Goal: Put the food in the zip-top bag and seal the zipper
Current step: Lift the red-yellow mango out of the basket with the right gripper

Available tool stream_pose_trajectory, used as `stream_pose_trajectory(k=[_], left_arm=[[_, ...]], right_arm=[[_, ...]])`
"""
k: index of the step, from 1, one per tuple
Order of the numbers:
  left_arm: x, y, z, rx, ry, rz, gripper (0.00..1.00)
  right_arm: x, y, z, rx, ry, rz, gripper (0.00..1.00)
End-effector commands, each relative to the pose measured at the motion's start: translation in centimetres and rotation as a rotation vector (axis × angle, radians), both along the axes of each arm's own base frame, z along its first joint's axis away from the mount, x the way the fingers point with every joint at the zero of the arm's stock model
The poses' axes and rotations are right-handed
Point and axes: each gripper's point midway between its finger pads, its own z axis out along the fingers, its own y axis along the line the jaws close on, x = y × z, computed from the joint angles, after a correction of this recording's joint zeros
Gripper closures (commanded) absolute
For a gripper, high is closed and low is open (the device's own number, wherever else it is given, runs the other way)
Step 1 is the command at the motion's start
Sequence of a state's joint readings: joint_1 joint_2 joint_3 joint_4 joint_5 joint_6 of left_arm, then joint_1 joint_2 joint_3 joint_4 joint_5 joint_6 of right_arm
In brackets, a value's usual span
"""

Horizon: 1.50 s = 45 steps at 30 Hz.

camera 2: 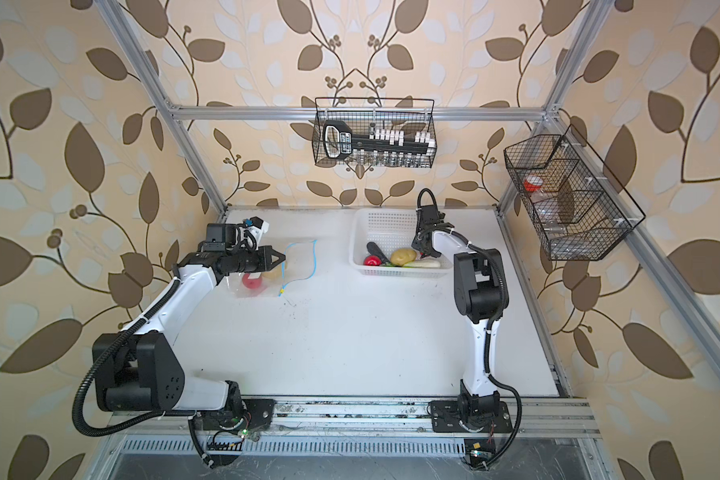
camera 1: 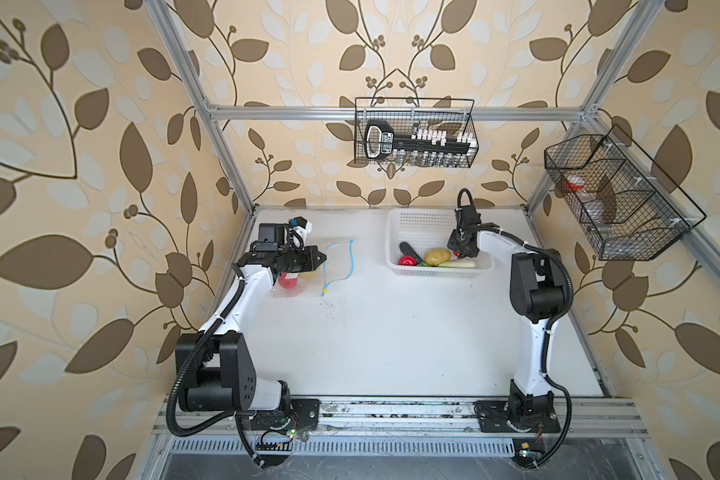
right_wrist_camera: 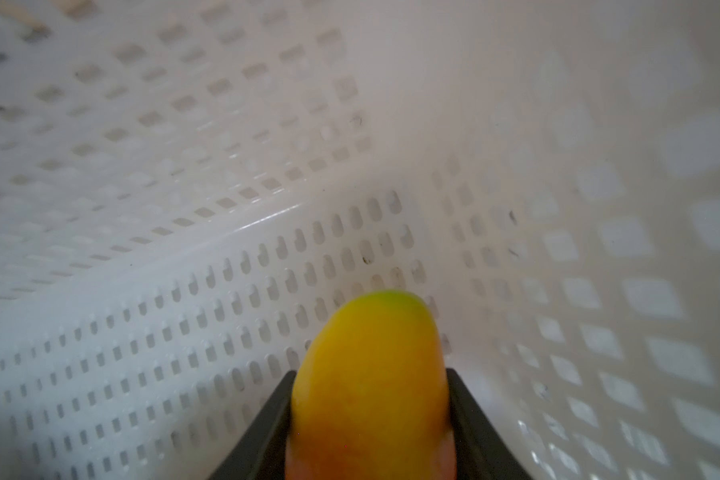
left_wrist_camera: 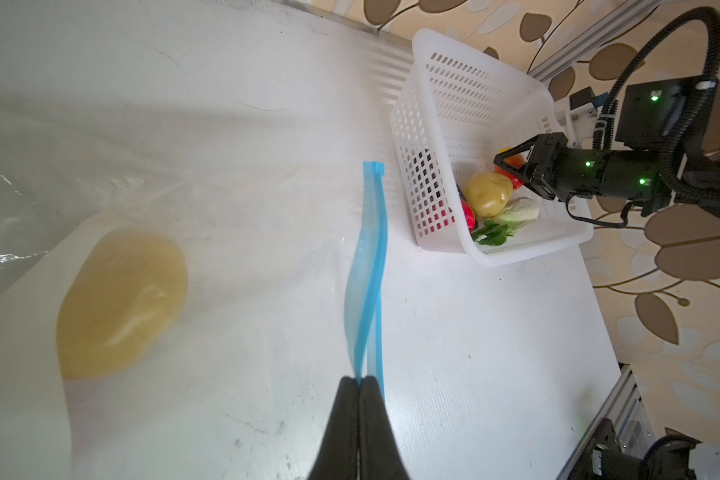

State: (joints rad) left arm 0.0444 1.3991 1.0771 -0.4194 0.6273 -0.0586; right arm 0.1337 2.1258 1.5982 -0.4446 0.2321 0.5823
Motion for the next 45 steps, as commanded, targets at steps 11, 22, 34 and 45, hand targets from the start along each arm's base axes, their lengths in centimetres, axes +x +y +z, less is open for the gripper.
stream_pose_trajectory(k=[11,22,34,45], left_arm=[[-0.2,-0.7,0.6,-0.008,-0.012,-0.038,1.0],[-0.1,-0.4,0.6,-0.004,-0.02,-0.032,1.0],[-0.1,-0.2,0.9,-0.003,-0.038,-0.024,1.0],[0.1,0.1,0.8,-0.012,-0.033,-0.004,1.0]], right_arm=[[-2.3,1.2,4.8,0.069,-0.111,0.007,0.55],[-3.6,3.2,8.1,0.121,-0.224,0.005,0.55],[-5.4,4.4,9.4,0.183,-0.321,0.013,0.55],[-5.8,7.6,11.6,0.255,-0.414,0.108,0.56]])
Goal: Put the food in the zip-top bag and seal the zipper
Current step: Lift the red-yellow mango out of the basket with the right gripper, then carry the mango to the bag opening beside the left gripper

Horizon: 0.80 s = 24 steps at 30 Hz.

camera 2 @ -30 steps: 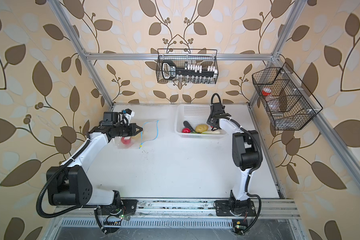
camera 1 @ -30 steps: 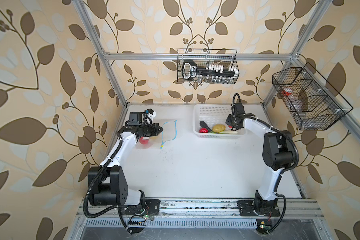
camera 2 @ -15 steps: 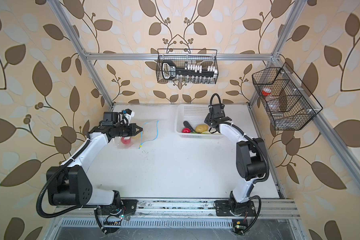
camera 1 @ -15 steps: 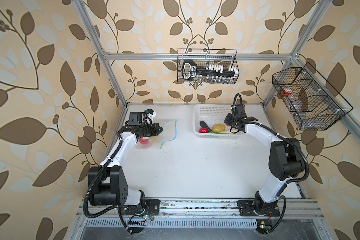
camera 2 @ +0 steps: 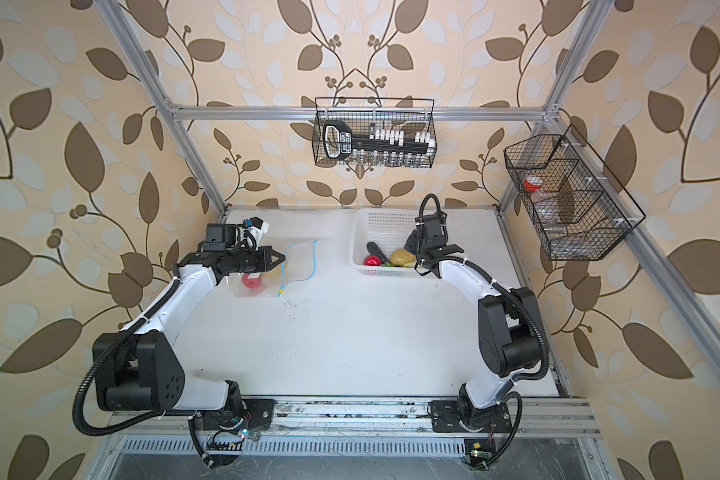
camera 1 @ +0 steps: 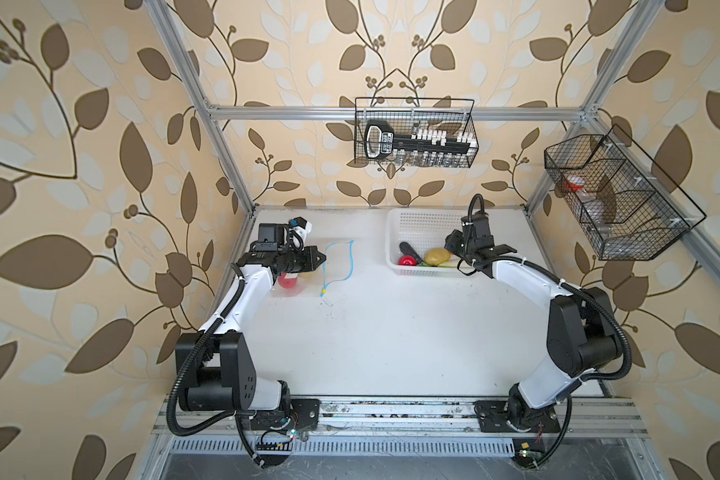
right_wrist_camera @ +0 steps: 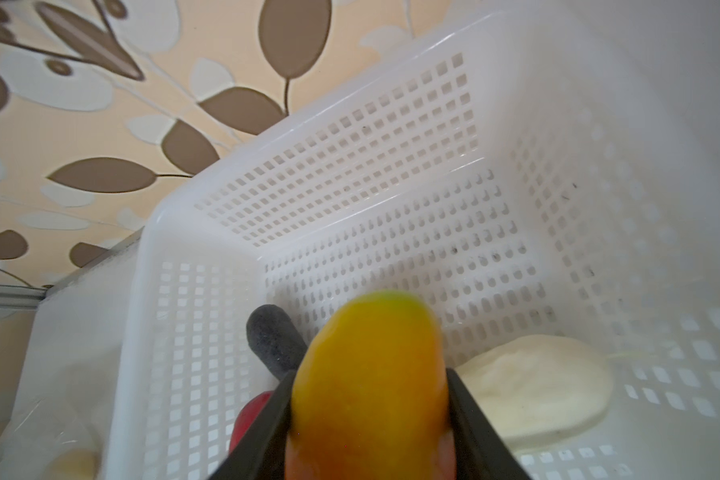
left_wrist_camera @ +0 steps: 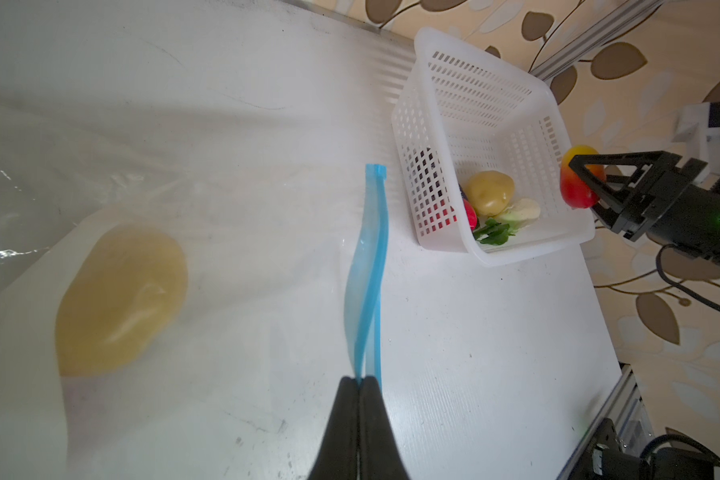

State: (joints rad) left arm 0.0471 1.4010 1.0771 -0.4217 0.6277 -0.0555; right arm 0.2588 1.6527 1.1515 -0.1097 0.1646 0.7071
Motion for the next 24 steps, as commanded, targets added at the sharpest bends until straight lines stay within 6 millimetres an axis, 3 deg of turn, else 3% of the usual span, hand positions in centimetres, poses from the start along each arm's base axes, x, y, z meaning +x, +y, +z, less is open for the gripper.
stream_pose_trajectory(k=[1,13,24], left_arm=[[0.1,0.1,1.0,-0.014,-0.036,-0.002,1.0],[0.4,1.1,0.5,-0.03,-0.019,0.038,1.0],[0.8,2.0,-0.3,-0.014,-0.018,0.089,1.0]], right_arm=[[0.0,1.5,1.8,0.055,-0.077,0.044,0.56],[-1.5,5.2,5.8,0.088,-0.19,0.129,0.56],[-5.0,8.9,7.6,0.158,-0.25,0.241,0.56]])
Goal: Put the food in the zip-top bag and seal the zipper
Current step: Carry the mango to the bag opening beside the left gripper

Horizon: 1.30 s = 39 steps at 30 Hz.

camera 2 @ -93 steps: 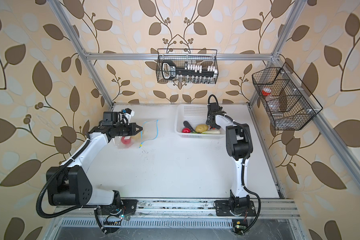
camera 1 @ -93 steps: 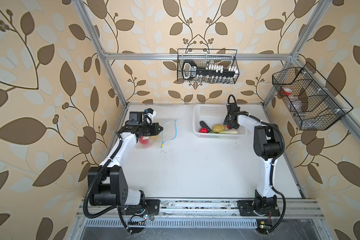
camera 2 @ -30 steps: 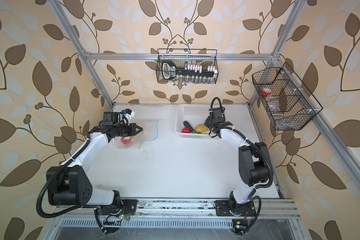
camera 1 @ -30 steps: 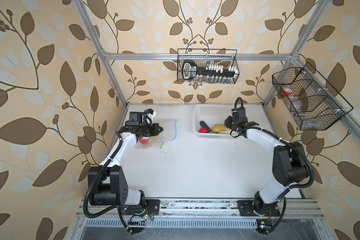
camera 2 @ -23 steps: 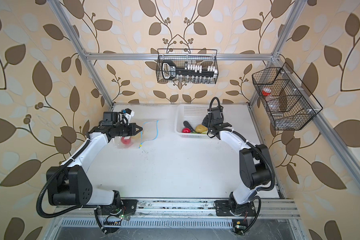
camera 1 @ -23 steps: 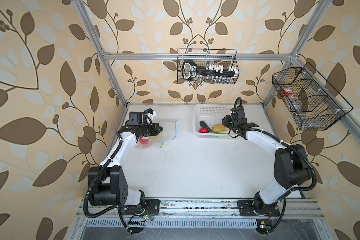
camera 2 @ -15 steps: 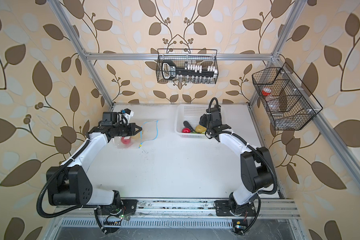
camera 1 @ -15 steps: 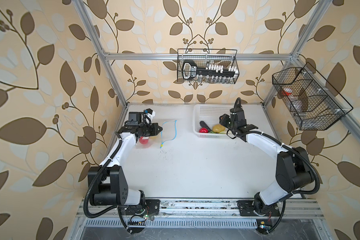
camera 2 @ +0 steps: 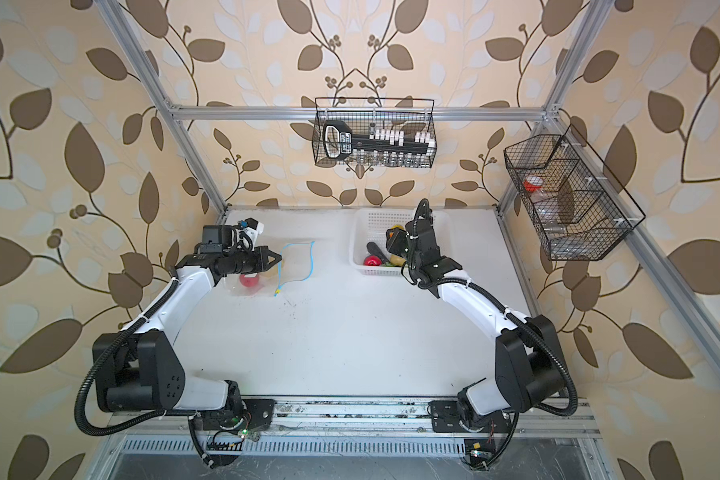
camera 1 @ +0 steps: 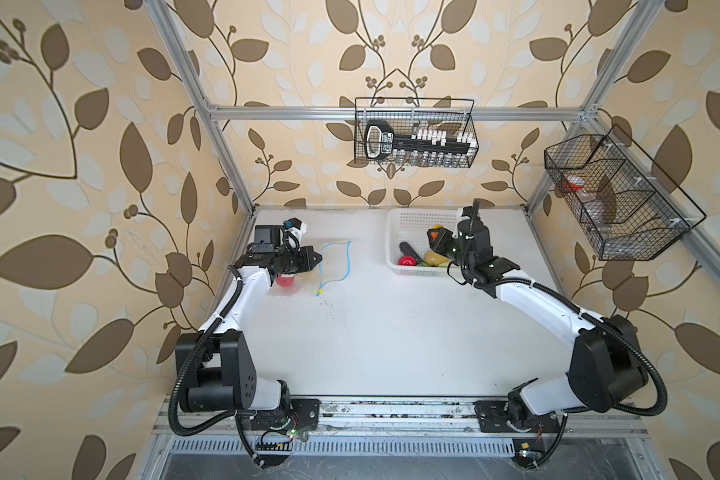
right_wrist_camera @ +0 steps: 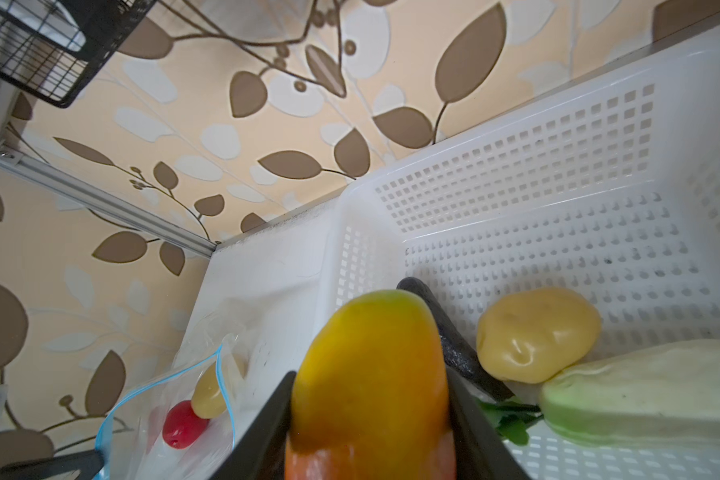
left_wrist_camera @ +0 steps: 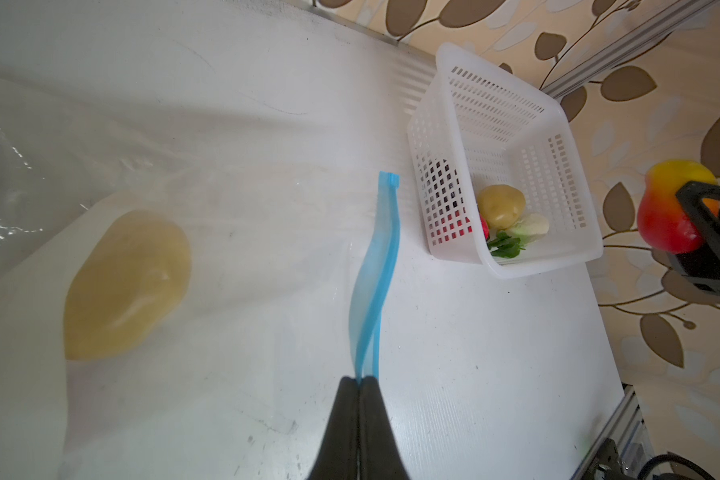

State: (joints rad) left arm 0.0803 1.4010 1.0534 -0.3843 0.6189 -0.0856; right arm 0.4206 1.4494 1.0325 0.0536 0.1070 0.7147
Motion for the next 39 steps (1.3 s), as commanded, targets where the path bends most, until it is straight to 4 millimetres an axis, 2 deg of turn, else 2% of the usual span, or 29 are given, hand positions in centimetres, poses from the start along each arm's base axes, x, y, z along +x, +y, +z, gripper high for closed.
stream_pose_trajectory(k=[1,8,12,18,20,28,39], left_arm=[[0.4,0.6,0.1,-0.004,-0.02,0.033,1.0],[0.5,1.3,0.5,0.055,-0.035,0.04,1.0],[0.3,1.3,0.7,0.067,-0.046,0.034,1.0],[0.3,1.6,1.4,0.1,-0.063,0.023,1.0],[0.2,1.6,1.6,0.108,-0.063,0.02,1.0],[0.0,1.4,2.5,0.105,-0.077,0.011,1.0],[-0.2,0.5,3.5,0.044,-0.066,-0.012,1.0]], right_arm=[[-1.3,1.7,0.3,0.047,-0.025,0.05,0.56],[-4.0,5.0,-0.7,0.051,-0.025,0.141,0.56],[-4.9,7.1,-1.3,0.089,-0.017,0.203,0.56],[-5.2,9.2,-0.5,0.102,-0.041,0.258,0.56],[-5.3,9.7,-0.6,0.118,-0.045,0.266,0.56],[-5.2,13.7,-0.9,0.162,-0.037,0.365,0.56],[-5.7,17.6,-1.1,0.18,-0.032,0.443,0.56]])
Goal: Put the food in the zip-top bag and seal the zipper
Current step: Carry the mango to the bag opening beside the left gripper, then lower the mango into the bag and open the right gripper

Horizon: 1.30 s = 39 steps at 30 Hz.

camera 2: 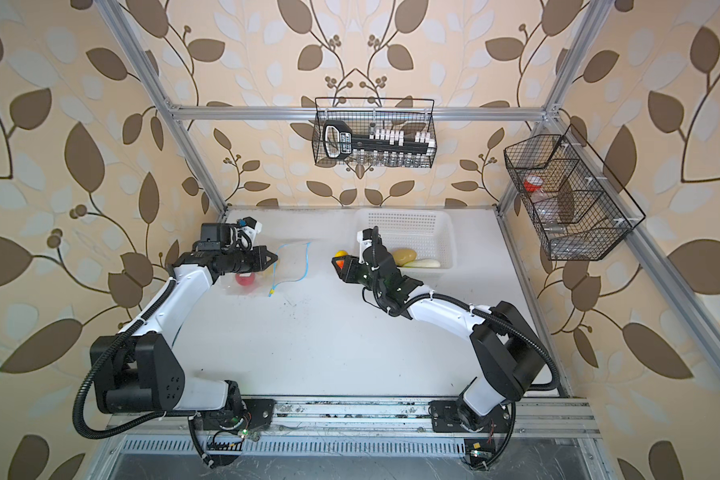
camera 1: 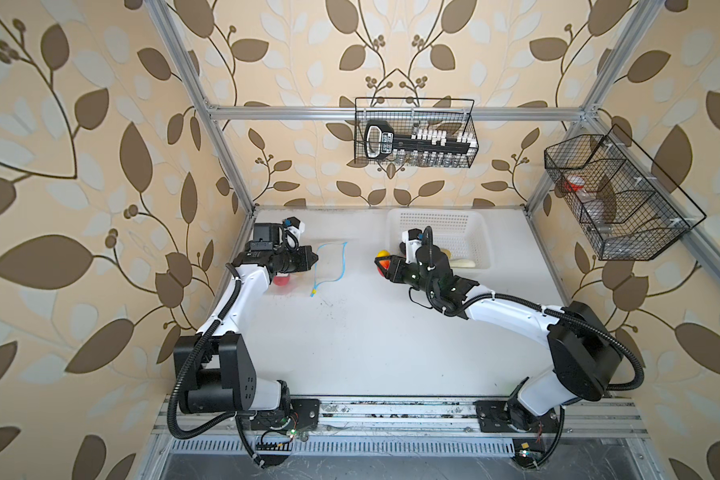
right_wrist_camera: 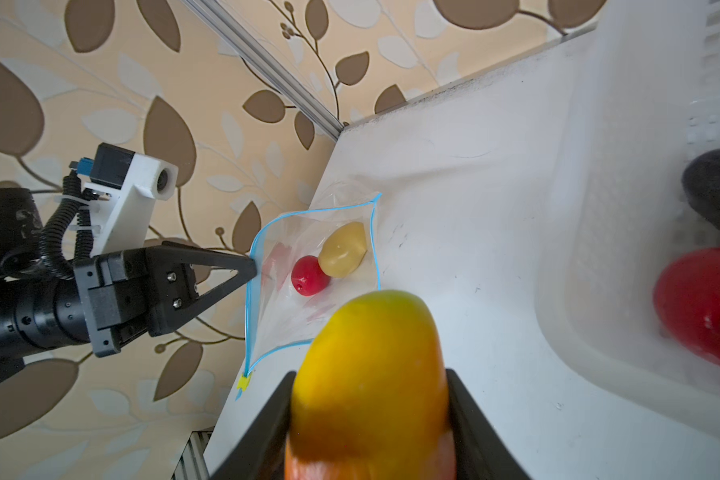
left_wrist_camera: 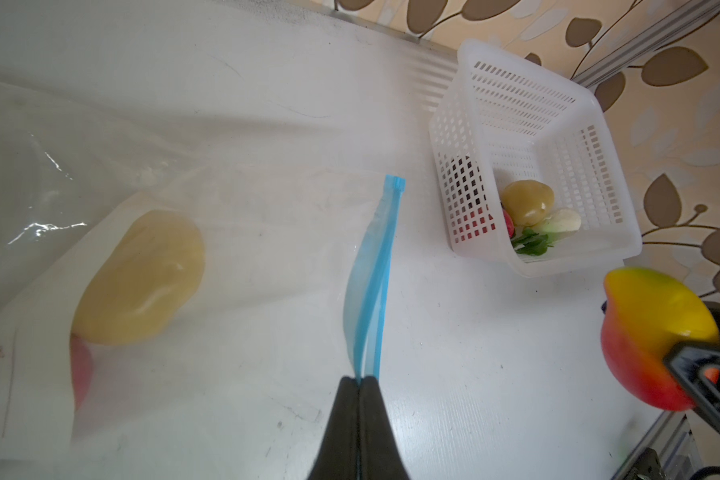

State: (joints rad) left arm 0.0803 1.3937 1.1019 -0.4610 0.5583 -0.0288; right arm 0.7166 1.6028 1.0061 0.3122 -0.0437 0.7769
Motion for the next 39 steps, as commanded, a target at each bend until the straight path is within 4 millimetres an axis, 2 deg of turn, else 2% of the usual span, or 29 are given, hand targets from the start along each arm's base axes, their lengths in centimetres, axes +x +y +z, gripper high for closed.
stream_pose_trajectory(k=[1,13,26,39], left_arm=[[-0.2,-0.4,3.0,-0.034,-0.065,-0.021,1.0],[-0.6,-1.2,3.5,-0.083,-0.073,-0.055,1.0],[-1.0,-1.8,4.3,-0.102,-0.095,-0.07,1.0],[-1.2,-2.2,4.9,-0.129,-0.1,-0.077,1.0]], right_arm=[[0.1,1.9,1.4,0.046,-0.02,0.036,0.56],[-1.1,7.3,0.4,0.052,0.001,0.132,0.56],[1.0,10.3,0.7,0.053,0.004,0.149,0.56],[1.6,12.7,-1.8,0.034,0.045,0.151,0.56]])
